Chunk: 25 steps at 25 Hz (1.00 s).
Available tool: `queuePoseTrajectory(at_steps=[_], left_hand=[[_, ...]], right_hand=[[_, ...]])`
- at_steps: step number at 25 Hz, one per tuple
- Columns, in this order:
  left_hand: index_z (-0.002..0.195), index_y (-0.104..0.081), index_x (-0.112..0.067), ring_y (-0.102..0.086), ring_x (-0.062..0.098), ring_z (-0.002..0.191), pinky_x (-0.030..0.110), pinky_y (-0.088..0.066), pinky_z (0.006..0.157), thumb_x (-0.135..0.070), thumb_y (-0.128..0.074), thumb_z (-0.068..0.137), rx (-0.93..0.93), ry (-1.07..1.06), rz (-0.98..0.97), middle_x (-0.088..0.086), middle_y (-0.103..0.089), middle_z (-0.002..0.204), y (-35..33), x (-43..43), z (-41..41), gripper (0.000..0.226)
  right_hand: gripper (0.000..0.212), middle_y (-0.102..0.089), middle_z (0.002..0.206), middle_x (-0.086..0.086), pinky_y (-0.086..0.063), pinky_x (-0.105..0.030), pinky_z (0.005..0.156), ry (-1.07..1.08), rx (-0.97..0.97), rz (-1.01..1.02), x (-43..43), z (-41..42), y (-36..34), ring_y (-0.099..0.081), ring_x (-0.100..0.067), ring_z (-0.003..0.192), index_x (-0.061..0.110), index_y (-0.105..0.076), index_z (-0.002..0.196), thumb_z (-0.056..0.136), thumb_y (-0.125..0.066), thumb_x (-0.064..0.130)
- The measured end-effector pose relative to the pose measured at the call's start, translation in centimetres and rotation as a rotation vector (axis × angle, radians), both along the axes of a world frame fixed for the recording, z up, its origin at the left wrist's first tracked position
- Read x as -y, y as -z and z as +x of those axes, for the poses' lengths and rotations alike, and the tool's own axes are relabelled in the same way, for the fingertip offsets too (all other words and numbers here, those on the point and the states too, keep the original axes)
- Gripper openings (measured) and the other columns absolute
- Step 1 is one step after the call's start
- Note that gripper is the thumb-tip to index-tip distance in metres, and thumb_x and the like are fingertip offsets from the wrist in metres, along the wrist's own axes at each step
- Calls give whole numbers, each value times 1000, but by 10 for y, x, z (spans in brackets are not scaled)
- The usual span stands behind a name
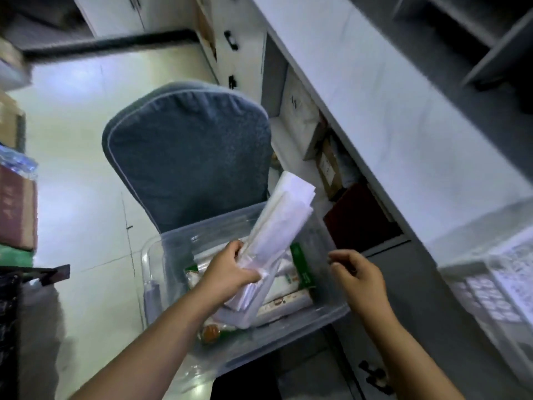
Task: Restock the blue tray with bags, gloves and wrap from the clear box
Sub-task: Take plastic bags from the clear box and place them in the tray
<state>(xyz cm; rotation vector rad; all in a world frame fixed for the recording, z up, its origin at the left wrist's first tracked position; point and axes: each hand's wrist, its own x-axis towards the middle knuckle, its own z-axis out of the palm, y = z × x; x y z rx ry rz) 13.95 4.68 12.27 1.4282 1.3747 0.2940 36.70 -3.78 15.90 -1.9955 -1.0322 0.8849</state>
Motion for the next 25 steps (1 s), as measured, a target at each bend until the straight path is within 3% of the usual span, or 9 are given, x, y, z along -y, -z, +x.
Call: queuePoseTrajectory(at_steps=[3,5,9,12,15,17,21,25], left_hand=[[83,-50,-26,-55,3,70,11,-41,54,-22,-75,53,181,5,20,-11,-60,81,-70,-5,28,39],[90,-52,-25,-60,9,78,18,-47,64,-20,-73,51,300,28,4,-7,-64,88,-107,1,49,45],[95,-54,-25,-67,18,88,36,-55,80,-22,-77,51,420,185,-11,1,-69,97,-158,30,101,50],[96,-56,-20,-69,21,84,38,-57,76,-25,-77,48,457,290,-16,7,-71,94,-177,59,143,53],[96,-59,-15,-70,25,84,45,-58,79,-25,-75,43,475,403,-48,11,-72,92,-189,88,186,56],[93,-59,-17,-71,22,80,41,-59,75,-25,-74,43,441,479,-36,8,-73,89,-196,100,218,53],[87,-59,-18,-68,4,59,14,-47,46,-20,-73,49,413,555,40,-1,-71,79,-211,106,297,40],[86,-57,-15,-64,13,61,19,-45,46,-7,-72,61,308,604,91,4,-67,78,-214,102,387,30]], right_hand=[[16,-69,92,1,-53,-22,78,116,-117,109,4,-9,-58,-64,-11,87,13,-67,96,87,-58,2],[15,-69,94,-3,-56,-28,77,202,-196,187,10,-15,-91,-65,-14,87,16,-66,97,89,-57,7],[8,-67,81,1,-52,-15,59,390,-234,349,44,-8,-140,-63,-2,68,18,-64,88,91,-56,17],[12,-61,69,3,-47,-13,55,556,-227,441,79,16,-161,-56,1,58,11,-62,81,91,-57,16],[12,-65,72,3,-47,-14,57,641,-235,414,116,51,-174,-57,1,58,15,-64,81,91,-57,18],[10,-66,76,3,-48,-15,59,672,-228,393,139,79,-179,-57,-2,61,17,-66,85,91,-58,17],[16,-68,84,1,-50,-15,59,758,-199,459,179,139,-183,-60,-12,73,24,-68,89,91,-55,13],[19,-68,87,-3,-48,-20,64,783,-177,442,207,209,-174,-60,-17,78,24,-66,88,91,-54,10]])
